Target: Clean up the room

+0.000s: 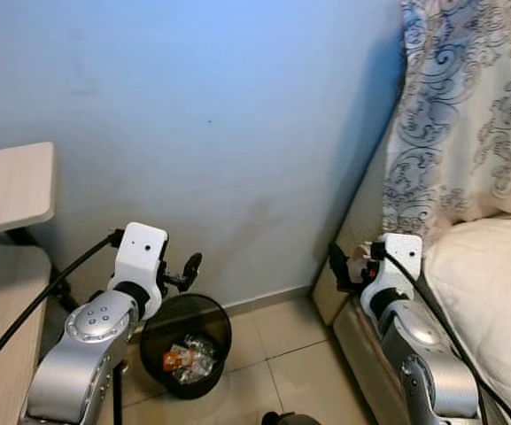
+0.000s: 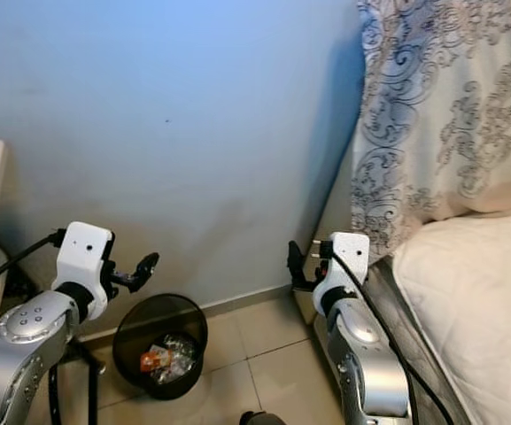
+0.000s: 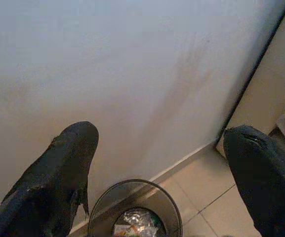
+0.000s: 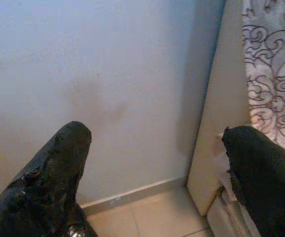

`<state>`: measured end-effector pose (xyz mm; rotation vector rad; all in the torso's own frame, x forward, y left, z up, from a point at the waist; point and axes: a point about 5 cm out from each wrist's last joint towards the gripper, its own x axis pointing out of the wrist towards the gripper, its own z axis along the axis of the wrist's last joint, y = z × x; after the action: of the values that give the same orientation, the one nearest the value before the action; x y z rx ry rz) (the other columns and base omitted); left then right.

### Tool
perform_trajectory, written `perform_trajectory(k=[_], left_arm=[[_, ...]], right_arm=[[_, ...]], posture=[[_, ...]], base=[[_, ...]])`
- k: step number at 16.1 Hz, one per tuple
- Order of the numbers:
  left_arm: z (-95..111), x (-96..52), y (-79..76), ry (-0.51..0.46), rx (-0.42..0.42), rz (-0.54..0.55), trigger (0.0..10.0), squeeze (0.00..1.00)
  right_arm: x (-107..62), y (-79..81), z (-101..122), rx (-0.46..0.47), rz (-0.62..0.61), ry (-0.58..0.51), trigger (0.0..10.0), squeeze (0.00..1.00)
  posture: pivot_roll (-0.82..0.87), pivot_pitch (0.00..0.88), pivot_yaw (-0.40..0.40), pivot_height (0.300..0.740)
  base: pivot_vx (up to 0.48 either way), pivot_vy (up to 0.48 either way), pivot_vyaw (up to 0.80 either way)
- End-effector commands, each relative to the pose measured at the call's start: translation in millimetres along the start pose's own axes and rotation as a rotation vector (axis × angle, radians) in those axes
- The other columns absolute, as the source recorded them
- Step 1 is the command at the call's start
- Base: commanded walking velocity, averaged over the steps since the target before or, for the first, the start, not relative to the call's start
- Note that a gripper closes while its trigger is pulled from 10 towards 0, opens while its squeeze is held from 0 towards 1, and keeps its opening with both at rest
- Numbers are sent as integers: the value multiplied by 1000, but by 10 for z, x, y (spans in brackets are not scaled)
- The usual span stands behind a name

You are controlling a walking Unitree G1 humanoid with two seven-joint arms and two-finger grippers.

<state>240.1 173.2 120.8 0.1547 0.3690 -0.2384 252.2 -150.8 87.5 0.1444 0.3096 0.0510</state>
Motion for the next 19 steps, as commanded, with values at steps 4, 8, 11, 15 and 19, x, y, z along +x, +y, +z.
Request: perform_trajectory(k=[4,8,11,15,19], left_arm=[[23,-26,-43,-24,35,-32,10000,0],[-13,20,-13,22,53,17,10000,0],[11,33,-25,-1,54,18,10000,0],[51,69,-21,-26,94,32,10000,0],[77,90,-62,-31,76,9,10000,0]], right_arm=[[-29,-13,-29,-7,-10,13,10000,0],[-40,-7,-56,-4,-11,16,10000,0],[-27,-16,-40,-8,-12,13,10000,0],[11,4,11,-14,-13,-2,10000,0],[12,-5,10,-12,-13,20,10000,0]], posture=[[-81,0,-42,740],[-72,0,-40,740],[-77,0,-31,740],[-80,0,-34,740],[-78,0,-46,740]], base=[[0,0,-781],[0,0,-781],[0,0,-781],[0,0,-781],[0,0,-778]])
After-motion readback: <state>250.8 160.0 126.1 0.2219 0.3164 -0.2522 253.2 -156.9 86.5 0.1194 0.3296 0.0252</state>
